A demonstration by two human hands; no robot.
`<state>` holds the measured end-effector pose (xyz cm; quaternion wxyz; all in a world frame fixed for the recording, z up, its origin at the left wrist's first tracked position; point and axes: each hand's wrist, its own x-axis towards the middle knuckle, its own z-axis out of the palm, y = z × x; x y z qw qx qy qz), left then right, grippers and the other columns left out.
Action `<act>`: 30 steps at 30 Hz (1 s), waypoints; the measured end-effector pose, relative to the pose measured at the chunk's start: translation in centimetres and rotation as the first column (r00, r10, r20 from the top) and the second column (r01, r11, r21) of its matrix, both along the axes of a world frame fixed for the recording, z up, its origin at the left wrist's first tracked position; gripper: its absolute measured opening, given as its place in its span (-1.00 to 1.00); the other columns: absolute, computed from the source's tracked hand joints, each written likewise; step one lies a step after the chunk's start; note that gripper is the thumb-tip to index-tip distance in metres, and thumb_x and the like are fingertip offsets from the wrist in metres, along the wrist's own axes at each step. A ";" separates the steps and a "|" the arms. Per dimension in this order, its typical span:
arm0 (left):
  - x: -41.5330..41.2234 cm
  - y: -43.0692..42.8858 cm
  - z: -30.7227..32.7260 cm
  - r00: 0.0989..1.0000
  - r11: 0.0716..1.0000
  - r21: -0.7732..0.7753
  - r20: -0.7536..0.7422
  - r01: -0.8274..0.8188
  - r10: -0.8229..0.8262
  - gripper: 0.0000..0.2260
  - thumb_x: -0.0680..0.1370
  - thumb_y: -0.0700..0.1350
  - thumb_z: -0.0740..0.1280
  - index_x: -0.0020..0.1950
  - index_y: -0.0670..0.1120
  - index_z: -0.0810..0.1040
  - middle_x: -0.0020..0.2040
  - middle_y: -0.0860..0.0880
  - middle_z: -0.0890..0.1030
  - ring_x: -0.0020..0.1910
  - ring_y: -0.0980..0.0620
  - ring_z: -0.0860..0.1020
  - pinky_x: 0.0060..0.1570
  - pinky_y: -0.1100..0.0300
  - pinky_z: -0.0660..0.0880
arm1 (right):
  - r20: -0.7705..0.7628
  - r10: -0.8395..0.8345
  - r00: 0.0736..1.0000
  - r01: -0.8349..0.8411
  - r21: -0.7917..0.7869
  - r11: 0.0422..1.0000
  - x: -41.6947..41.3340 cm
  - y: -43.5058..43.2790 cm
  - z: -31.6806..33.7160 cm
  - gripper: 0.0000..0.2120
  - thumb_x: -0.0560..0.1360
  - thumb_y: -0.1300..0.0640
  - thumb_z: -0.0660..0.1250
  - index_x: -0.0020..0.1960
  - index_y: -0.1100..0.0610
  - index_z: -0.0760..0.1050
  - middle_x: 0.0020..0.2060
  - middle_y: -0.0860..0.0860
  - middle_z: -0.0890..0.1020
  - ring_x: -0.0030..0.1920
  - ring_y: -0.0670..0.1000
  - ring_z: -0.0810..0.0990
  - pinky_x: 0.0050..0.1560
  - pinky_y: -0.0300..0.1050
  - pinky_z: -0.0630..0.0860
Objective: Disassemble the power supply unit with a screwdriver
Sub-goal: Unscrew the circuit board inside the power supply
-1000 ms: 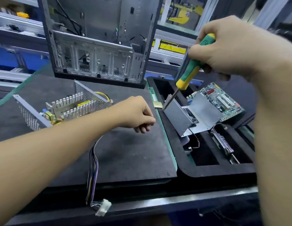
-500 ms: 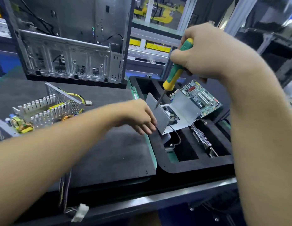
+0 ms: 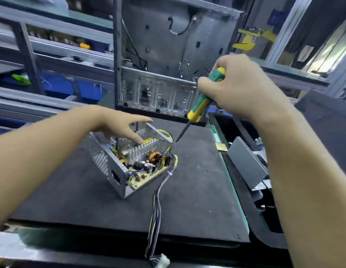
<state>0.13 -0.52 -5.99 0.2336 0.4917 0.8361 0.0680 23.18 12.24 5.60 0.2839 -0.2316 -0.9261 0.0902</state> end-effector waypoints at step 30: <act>2.7 -0.8 -1.2 0.730 0.998 0.036 -0.684 0.051 -0.013 -0.86 0.66 -0.10 0.11 0.01 -0.06 0.44 -0.04 -0.11 0.58 -0.22 -0.15 0.44 -0.10 0.00 0.55 | -0.117 0.073 0.990 -0.071 0.018 0.997 -2.2 -3.7 0.2 -0.73 0.52 -0.05 0.32 -0.05 0.18 0.50 -0.17 0.09 0.60 -0.26 0.05 0.52 -0.24 -0.07 0.50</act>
